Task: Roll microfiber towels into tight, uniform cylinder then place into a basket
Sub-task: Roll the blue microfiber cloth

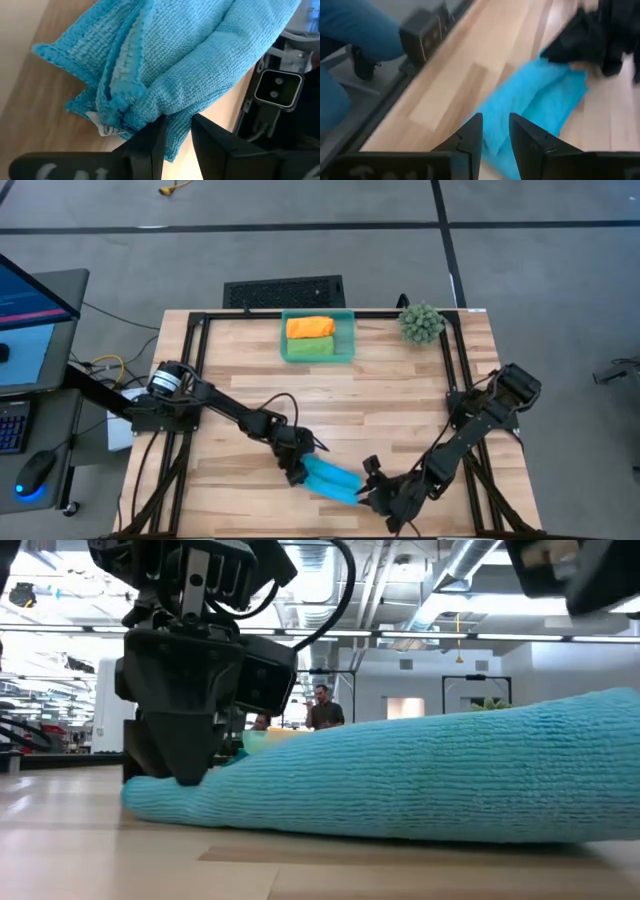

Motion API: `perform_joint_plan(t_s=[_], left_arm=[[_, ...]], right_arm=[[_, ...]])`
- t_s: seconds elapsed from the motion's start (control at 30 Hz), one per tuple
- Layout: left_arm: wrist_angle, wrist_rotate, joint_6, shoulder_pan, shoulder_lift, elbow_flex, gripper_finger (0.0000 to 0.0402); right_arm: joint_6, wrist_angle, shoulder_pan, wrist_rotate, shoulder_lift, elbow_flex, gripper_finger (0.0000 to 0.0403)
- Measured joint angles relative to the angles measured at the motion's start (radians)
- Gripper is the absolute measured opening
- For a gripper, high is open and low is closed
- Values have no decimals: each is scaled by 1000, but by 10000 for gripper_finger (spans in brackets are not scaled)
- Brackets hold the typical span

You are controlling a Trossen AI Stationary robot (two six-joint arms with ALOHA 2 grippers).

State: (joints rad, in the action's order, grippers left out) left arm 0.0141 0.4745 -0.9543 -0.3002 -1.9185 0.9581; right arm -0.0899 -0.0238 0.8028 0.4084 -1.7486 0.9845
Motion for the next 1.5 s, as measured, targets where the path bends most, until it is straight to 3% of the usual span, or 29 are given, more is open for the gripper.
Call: perform_joint_plan(t_s=[0.23,0.37,0.57,0.8,1.27,1.5], left_arm=[[-4,71,-42,20,-2,-1,87],[-3,70,-43,21,-2,-1,87],[-1,70,-43,21,-1,0,87],[-1,71,-43,21,-1,0,87],[-7,75,-43,22,0,1,87],[-13,81,-43,21,1,2,87]], right_arm=[[60,2,-24,-5,0,26,119],[52,8,-60,-101,-4,26,125],[47,103,-73,-186,-73,28,173],[106,111,-47,-150,-106,28,221],[117,112,-49,-139,-194,49,197],[-91,31,-81,-142,-202,58,198]])
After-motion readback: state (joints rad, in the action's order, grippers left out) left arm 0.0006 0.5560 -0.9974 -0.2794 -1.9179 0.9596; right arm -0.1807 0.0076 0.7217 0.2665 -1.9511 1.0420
